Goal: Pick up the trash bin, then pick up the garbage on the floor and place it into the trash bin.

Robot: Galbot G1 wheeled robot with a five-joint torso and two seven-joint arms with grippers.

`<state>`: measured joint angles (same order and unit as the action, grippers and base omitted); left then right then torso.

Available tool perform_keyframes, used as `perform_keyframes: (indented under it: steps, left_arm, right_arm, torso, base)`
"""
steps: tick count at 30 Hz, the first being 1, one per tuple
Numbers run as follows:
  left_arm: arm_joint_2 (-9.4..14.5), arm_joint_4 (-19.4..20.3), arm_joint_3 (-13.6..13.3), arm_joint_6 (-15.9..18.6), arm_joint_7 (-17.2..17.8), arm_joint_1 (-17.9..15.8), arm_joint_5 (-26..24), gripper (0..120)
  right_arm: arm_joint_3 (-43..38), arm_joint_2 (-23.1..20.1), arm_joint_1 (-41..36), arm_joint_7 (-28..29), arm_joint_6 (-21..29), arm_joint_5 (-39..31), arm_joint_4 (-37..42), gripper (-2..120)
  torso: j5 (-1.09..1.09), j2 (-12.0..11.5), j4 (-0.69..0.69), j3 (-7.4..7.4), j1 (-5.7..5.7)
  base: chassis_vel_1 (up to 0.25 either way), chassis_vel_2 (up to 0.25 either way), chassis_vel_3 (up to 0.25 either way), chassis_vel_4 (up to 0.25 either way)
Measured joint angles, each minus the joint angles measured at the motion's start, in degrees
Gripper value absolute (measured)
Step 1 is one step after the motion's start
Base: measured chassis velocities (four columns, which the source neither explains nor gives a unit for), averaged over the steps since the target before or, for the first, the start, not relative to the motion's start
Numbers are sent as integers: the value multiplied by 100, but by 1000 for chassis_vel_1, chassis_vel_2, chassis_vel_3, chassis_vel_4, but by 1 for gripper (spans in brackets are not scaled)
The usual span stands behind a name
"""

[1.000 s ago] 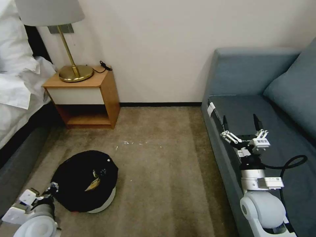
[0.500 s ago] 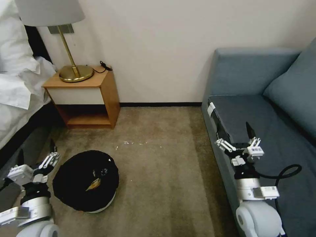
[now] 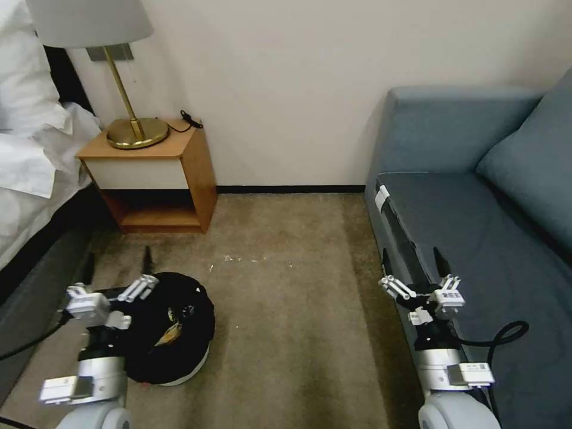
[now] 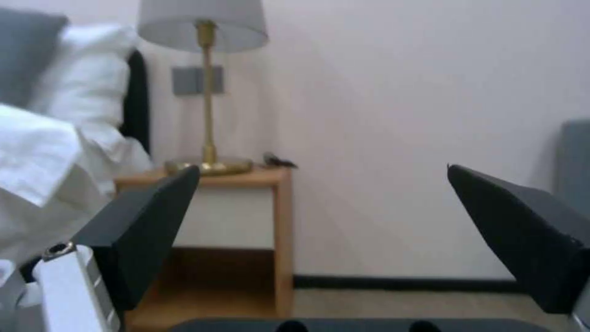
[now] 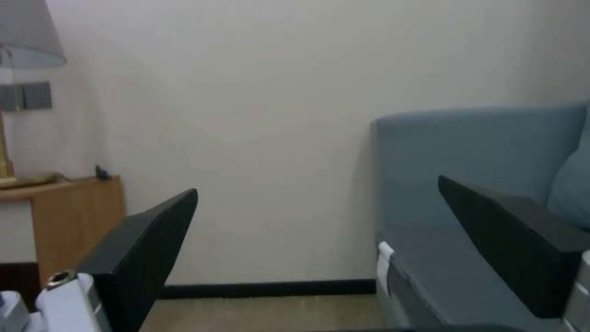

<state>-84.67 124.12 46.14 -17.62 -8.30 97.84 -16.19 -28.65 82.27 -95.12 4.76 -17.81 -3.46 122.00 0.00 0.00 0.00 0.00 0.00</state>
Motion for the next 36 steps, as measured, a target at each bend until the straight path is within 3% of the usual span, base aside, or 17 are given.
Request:
perform_keyframes:
  steps: [3,8,36]
  left_arm:
    - [98,-61,-132,368,-92,-23,-347,100]
    - [124,-75,-221,772,-142,-72,-872,100]
    - [112,-63,-212,811,-136,-78,-938,100]
  right_arm:
    - [-98,92,71,221,155,515,10,100]
    - [-178,194,-36,185,219,554,174,100]
    - [-172,190,-46,162,228,493,197,100]
  torso:
    - [0,0,0,0,0]
    - [-1,0,0,0,0]
    - [0,0,0,0,0]
  base:
    - [0,0,0,0]
    - [0,0,0,0]
    - [0,0,0,0]
